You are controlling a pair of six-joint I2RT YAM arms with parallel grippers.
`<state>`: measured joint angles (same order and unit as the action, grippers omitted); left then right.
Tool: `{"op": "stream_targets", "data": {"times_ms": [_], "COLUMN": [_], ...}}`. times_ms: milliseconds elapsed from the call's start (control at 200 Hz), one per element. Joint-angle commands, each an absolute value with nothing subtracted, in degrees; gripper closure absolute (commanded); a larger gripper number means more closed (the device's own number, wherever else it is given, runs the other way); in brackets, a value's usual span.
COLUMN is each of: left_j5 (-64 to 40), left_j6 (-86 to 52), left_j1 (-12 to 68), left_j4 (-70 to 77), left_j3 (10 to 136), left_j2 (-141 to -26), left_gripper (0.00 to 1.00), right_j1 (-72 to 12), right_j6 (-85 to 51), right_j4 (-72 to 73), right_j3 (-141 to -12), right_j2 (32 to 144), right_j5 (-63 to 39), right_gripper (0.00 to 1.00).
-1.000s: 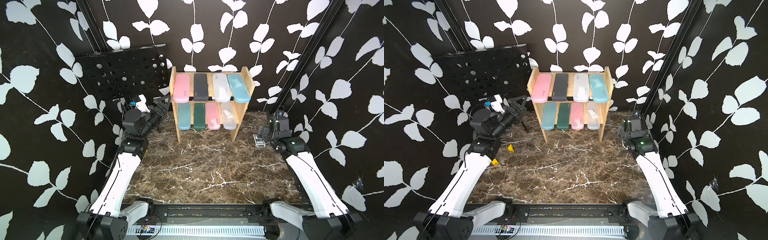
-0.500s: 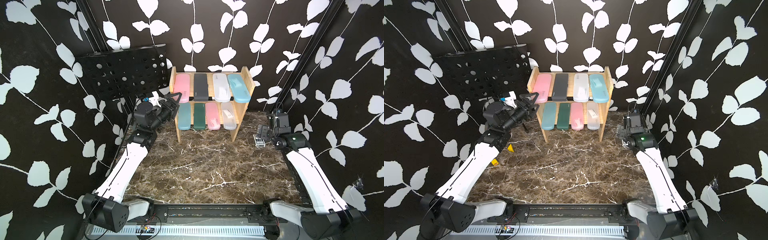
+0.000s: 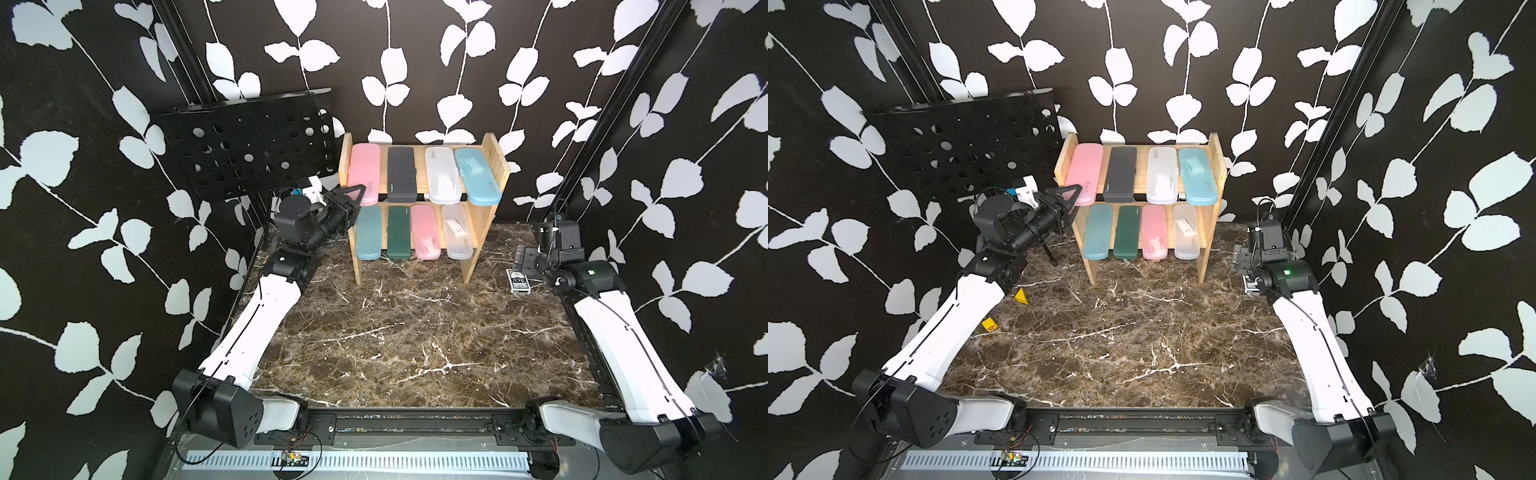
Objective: Remove the pencil cases from the shelf
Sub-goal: Pick up the pencil case from the shelf.
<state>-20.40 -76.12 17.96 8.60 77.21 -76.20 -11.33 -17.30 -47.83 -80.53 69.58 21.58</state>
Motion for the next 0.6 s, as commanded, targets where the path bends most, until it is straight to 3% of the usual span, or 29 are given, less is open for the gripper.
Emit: {"op": "stream_targets", "data": {"times_ms": [0,100,235,595], "left_j5": [-20.4,-20.2,-20.3,-26.8], "left_j6": [-75.8,-75.8,-74.9,-57.2], "left_j1": [17.9,18.0,17.9,18.0], "left_j4": [9.7,9.4,9.3,20.1], "left_j3": [77.8,76.7,76.4,81.1], "left_j2": [-74.8,-73.7,-72.9,-72.8], "left_gripper": [0.71,0.80,1.00,1.00], "right_j1": [-11.5,-11.4,-11.5,-13.3], "right_j6": [-16.6,-16.8,-16.9,-16.1], "right_j4": [-48.6,-48.9,-49.2,-49.4], "right_j3": [-83.0,-83.1,-83.4,-93.6], "right_j2": [69.8,69.5,68.6,64.3], "right_j5": [20.9,20.4,19.6,19.0], "right_gripper": [0.06,0.07,0.08,0.06]}}
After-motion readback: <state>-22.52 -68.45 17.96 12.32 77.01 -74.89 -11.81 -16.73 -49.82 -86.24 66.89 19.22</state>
